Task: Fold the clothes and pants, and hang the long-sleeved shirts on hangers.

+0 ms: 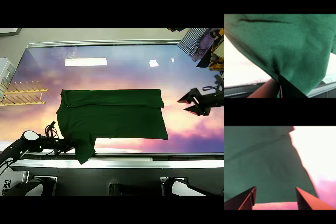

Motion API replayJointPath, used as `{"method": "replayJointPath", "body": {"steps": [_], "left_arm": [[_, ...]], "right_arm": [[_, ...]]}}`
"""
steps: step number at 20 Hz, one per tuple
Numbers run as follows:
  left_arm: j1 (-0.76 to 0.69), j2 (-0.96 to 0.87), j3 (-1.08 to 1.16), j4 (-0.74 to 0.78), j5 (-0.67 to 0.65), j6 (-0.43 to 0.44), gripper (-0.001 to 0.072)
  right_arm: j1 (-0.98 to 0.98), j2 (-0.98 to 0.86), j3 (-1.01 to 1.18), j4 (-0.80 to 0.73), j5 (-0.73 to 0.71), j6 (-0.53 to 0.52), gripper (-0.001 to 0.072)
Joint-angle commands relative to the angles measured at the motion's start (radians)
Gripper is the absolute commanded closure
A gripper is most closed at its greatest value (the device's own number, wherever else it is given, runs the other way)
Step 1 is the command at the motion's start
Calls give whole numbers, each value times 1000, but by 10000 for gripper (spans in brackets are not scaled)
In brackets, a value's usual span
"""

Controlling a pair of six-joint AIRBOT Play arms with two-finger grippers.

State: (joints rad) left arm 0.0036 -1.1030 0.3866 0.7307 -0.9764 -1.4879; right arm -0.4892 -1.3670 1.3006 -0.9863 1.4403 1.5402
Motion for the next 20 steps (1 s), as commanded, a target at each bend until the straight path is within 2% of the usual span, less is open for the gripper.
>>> {"method": "replayJointPath", "body": {"steps": [1, 6, 9, 18, 20], "left_arm": [[-1, 2, 5, -2, -3, 15, 686], [-1, 9, 9, -2, -6, 23, 686], [-1, 9, 10, -2, -16, 23, 686], [-1, 9, 11, -2, -23, 22, 686], [-1, 9, 13, -2, -26, 22, 686]], "right_arm": [[-95, -22, -87, -11, 43, -113, 141], [-100, -32, -375, -19, -89, -190, 161], [-100, -32, -493, -2, -121, -253, 161], [-99, -37, -610, 103, -193, -315, 161], [-91, -40, -615, 103, -196, -318, 188]]}}
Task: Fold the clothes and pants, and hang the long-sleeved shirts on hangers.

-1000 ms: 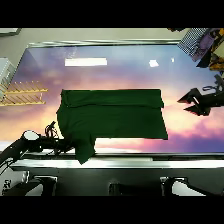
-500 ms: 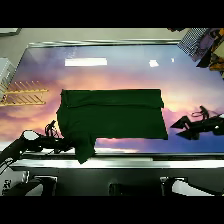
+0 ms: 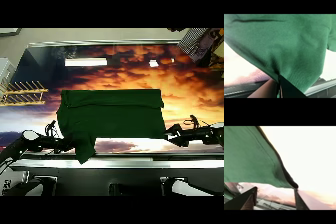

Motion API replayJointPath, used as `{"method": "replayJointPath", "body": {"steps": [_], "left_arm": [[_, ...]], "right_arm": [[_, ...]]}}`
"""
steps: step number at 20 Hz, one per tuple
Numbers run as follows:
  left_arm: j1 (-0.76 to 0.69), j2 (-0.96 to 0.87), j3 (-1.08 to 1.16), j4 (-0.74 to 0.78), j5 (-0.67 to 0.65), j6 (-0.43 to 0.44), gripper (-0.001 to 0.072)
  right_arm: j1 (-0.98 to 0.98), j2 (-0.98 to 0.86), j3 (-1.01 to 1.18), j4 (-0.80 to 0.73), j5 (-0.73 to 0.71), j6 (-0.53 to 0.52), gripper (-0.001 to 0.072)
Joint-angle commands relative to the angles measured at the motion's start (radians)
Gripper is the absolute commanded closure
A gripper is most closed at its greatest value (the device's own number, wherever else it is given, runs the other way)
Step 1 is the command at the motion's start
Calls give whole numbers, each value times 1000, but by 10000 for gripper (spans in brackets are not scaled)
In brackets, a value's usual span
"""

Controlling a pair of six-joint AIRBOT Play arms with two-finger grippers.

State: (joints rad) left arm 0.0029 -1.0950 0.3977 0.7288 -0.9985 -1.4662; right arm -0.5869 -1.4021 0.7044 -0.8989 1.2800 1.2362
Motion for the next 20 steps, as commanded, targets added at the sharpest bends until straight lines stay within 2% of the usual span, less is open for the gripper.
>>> {"method": "replayJointPath", "body": {"steps": [1, 3, 4, 5, 7, 11, 15, 17, 20], "left_arm": [[0, 1, 2, 0, -3, 0, 686], [0, 1, 2, 0, -4, 0, 686], [0, 1, 2, 0, -5, 0, 686], [0, 1, 8, 0, -6, 0, 686], [5, 1, 40, 0, -11, 1, 686], [54, 9, 183, 40, -75, 5, 687], [92, 30, 341, 50, -135, 5, 687], [99, 54, 396, 57, -176, 0, 687], [103, 135, 418, 105, -240, -67, 688]], "right_arm": [[15, -6, -19, 14, -47, -11, 199], [45, -6, -19, 13, -88, 5, 245], [64, -6, -19, 11, -111, 11, 304], [87, -6, -19, 13, -133, 17, 413], [129, -5, -19, 20, -155, 17, 683], [143, 32, -16, 64, -138, 17, 681], [143, 175, 27, 82, -75, 45, 681], [143, 263, 47, 60, -25, 83, 681], [143, 401, 46, -56, 67, 183, 681]]}}
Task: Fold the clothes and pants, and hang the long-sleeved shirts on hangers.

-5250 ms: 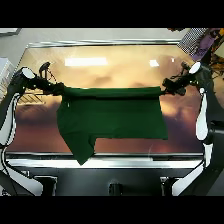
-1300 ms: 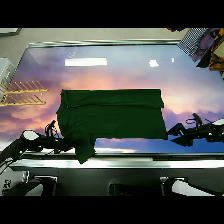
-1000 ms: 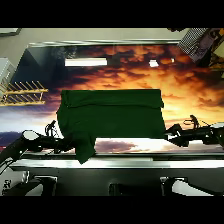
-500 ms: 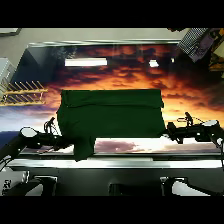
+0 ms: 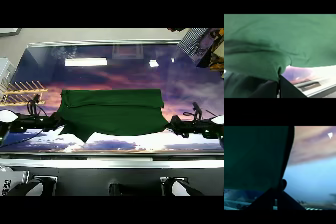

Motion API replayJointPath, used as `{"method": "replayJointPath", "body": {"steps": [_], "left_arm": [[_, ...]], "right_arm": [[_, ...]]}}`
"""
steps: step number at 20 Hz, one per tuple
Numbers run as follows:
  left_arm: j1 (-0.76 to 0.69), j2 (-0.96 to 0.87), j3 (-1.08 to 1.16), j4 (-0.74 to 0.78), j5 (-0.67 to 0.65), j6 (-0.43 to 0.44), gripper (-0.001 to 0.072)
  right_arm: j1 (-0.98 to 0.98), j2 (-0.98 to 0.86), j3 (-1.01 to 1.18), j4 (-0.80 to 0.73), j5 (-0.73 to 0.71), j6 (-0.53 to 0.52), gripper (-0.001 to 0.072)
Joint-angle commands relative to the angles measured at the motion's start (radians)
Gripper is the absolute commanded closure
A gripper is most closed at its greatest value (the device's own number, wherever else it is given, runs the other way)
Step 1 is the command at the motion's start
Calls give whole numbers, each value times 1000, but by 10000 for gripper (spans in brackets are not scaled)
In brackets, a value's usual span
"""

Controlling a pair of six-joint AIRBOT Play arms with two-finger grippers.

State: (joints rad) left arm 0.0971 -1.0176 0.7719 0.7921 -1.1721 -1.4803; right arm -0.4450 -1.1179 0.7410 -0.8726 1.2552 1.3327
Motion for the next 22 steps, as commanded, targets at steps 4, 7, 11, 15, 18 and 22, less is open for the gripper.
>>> {"method": "replayJointPath", "body": {"steps": [4, 7, 11, 15, 18, 22], "left_arm": [[9, 219, 44, 180, -156, -159, 688], [9, 316, 44, 233, -220, -227, 688], [7, 306, 44, 229, -153, -220, 689], [5, 86, 58, 133, -45, -44, 689], [5, -139, 163, 131, -40, 54, 689], [5, -383, 380, 132, -42, 95, 689]], "right_arm": [[1, 283, 10, -250, 235, 198, 681], [1, 380, 10, -301, 323, 238, 681], [1, 382, 10, -288, 236, 215, 681], [1, 199, 10, -159, 46, 97, 681], [2, 37, 10, -55, -90, 15, 681], [2, -129, 29, 89, -209, -70, 681]]}}
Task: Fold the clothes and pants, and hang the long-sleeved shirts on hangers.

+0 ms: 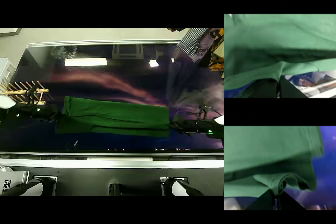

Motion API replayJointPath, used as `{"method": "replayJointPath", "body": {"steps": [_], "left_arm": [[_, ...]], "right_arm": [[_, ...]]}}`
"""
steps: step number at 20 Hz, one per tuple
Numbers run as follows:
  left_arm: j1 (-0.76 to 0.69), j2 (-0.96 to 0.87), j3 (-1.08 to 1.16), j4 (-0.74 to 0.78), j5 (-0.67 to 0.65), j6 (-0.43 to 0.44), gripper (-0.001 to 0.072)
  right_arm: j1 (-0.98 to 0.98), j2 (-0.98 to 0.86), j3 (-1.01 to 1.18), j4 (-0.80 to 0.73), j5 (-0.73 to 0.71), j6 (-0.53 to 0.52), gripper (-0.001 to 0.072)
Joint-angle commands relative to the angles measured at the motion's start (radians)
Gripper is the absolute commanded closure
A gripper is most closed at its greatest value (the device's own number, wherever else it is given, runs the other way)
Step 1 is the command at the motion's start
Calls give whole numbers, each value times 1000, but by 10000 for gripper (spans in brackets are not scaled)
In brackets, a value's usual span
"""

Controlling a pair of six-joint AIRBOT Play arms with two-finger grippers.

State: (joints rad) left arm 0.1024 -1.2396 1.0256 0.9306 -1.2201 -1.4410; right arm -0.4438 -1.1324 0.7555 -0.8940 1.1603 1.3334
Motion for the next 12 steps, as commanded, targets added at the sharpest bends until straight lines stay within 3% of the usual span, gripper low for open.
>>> {"method": "replayJointPath", "body": {"steps": [1, 6, 12], "left_arm": [[0, -207, 175, -7, 6, 55, 689], [-4, -376, 360, -7, -2, 54, 688], [-48, -484, 420, -7, 10, 50, 689]], "right_arm": [[1, -145, 37, 113, -131, -75, 681], [1, -253, 163, 116, -143, -72, 681], [1, -355, 197, 139, -165, -69, 679]]}}
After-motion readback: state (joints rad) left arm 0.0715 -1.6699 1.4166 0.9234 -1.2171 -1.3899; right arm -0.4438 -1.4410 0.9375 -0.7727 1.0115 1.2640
